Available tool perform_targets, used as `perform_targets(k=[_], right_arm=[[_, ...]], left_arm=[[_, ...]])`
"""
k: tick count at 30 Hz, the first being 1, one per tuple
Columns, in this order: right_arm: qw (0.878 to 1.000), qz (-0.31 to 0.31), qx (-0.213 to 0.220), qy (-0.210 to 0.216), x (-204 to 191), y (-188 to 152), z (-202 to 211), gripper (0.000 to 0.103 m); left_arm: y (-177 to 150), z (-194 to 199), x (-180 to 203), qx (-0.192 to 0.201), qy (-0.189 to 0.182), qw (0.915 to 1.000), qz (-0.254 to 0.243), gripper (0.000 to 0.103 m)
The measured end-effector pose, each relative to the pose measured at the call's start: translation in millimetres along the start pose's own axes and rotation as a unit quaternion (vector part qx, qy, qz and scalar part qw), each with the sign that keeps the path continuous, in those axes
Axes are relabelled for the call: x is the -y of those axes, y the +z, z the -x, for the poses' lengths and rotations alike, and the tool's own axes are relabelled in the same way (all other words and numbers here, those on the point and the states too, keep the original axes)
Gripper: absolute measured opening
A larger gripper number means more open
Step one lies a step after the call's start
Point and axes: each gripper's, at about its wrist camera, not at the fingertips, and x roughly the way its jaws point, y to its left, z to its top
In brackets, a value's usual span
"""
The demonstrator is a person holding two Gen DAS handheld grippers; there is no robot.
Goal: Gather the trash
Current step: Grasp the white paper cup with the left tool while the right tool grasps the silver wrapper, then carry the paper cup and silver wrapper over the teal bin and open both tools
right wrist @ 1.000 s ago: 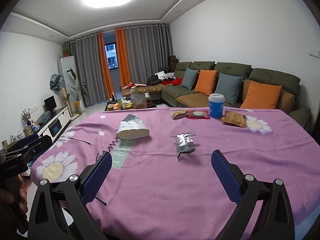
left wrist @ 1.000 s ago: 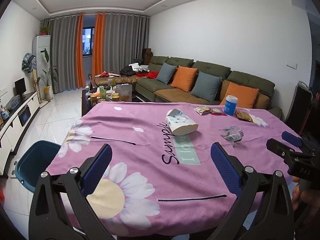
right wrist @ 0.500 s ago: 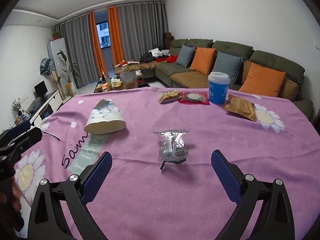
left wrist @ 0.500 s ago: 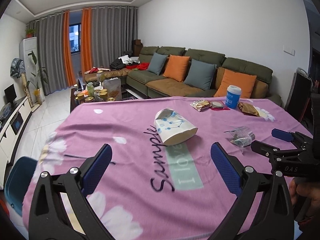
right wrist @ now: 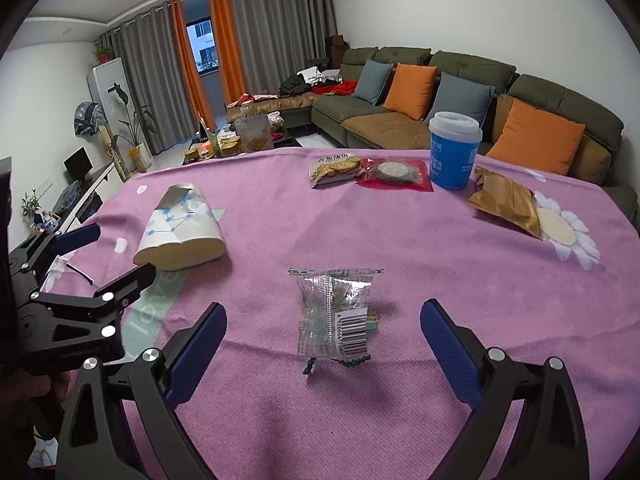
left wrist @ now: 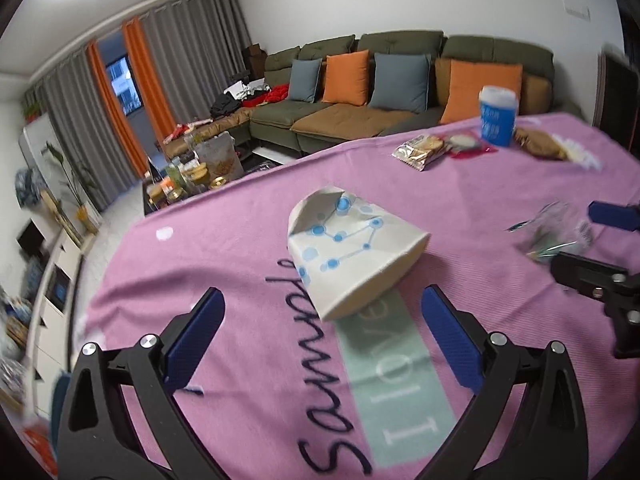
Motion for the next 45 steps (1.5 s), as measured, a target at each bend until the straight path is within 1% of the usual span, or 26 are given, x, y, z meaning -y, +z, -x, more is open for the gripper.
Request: perform_targets(k=[2, 4, 6, 7, 9, 10, 11, 12, 13, 14, 15, 17, 18, 19, 20, 21, 22, 23, 25, 26, 29, 30, 32, 38, 45], right_arm=[[1.0, -0.003, -0.008, 0.003, 1.4, 0.7, -3.0, 0.094], [1.0, -0.005, -0.015, 0.006, 2.9, 1.4, -6.1, 0.092], [1.0, -0.006, -0.023, 0.01, 3.7, 1.5, -9.5, 0.089], [1.0, -0.007, -0.027, 0.011, 4.3, 1.5, -11.2, 0.087], [0.999, -0.008, -0.032, 0.016, 5.1, 1.3, -12.7, 0.083], [0.999, -0.009, -0.036, 0.017, 5.1, 1.2, -14.2, 0.08], [0.999, -0.009, -0.038, 0.018, 5.3, 1.1, -14.3, 0.077], [0.999, -0.009, -0.038, 0.02, 5.4, 1.1, -14.6, 0.075], [0.999, -0.008, -0.04, 0.023, 5.5, 1.1, -14.9, 0.071], [0.999, -0.008, -0.041, 0.023, 5.8, 1.1, -15.5, 0.065], [0.999, -0.009, -0.042, 0.024, 6.6, 1.0, -16.4, 0.062], [0.999, -0.009, -0.043, 0.024, 6.9, 0.3, -15.9, 0.051], [0.999, -0.008, -0.044, 0.024, 7.0, -0.1, -15.5, 0.046], [0.999, -0.007, -0.046, 0.025, 6.7, -0.6, -15.2, 0.039], [0.999, -0.006, -0.046, 0.025, 6.5, -1.3, -14.4, 0.037], [0.999, -0.006, -0.044, 0.025, 6.5, -1.7, -13.3, 0.037], [0.999, -0.006, -0.044, 0.025, 6.4, -1.9, -12.4, 0.036], [0.999, -0.005, -0.042, 0.025, 6.4, -2.3, -10.9, 0.036], [0.999, -0.006, -0.039, 0.026, 6.4, -3.4, -7.3, 0.035], [0.999, -0.006, -0.038, 0.027, 6.6, -3.5, -6.0, 0.035], [0.999, -0.004, -0.032, 0.028, 4.3, -4.2, 0.9, 0.034], [0.999, -0.004, -0.029, 0.029, 3.4, -4.1, 3.6, 0.034], [0.999, -0.002, -0.022, 0.032, 0.0, -3.2, 10.4, 0.034], [0.999, 0.015, 0.002, 0.05, -20.9, -1.3, 34.0, 0.034], [0.995, 0.049, 0.035, 0.073, -57.1, 3.4, 69.0, 0.034]], left_arm=[[4.2, -10.8, 4.8, -0.007, 0.017, 0.9996, -0.022, 0.09], [5.8, -17.7, 8.4, -0.016, 0.027, 0.9989, -0.036, 0.077], [7.9, -25.2, 11.5, -0.022, 0.043, 0.9975, -0.052, 0.07], [8.3, -25.5, 13.0, -0.023, 0.047, 0.9971, -0.055, 0.063], [9.5, -30.3, 14.4, -0.028, 0.053, 0.9964, -0.06, 0.055], [9.7, -31.0, 15.6, -0.03, 0.054, 0.9961, -0.063, 0.047], [10.1, -32.0, 16.7, -0.03, 0.059, 0.9956, -0.067, 0.044], [10.6, -33.1, 18.2, -0.029, 0.061, 0.9951, -0.072, 0.038], [11.0, -34.4, 19.8, -0.029, 0.063, 0.9947, -0.076, 0.028], [10.6, -33.1, 18.8, -0.03, 0.063, 0.9945, -0.078, 0.025], [10.9, -33.5, 18.6, -0.028, 0.062, 0.9946, -0.078, 0.024], [11.0, -30.0, 16.1, -0.023, 0.056, 0.9955, -0.072, 0.02], [10.9, -27.6, 13.5, -0.018, 0.055, 0.9961, -0.066, 0.016], [11.1, -25.6, 10.5, -0.013, 0.052, 0.9968, -0.059, 0.011], [11.5, -22.9, 6.5, -0.007, 0.044, 0.9978, -0.049, 0.01], [11.8, -20.4, 2.5, -0.001, 0.039, 0.9984, -0.04, 0.004], [12.2, -17.9, -1.0, 0.003, 0.034, 0.9989, -0.033, 0.003], [12.1, -13.8, -7.2, 0.013, 0.021, 0.9996, -0.017, 0.003], [10.6, -10.0, -13.8, 0.016, 0.012, 0.9998, 0.003, 0.003], [9.0, -6.3, -19.5, 0.019, -0.002, 0.9996, 0.019, 0.003], [5.4, 6.0, -30.2, 0.026, -0.018, 0.9982, 0.05, 0.003], [3.7, 11.4, -36.0, 0.029, -0.029, 0.9969, 0.067, 0.003], [0.6, 21.4, -45.6, 0.031, -0.04, 0.9946, 0.09, 0.003], [-11.9, 67.1, -70.7, 0.06, -0.048, 0.9888, 0.128, 0.003], [-38.5, 124.8, -100.3, 0.094, -0.035, 0.9815, 0.163, 0.003]])
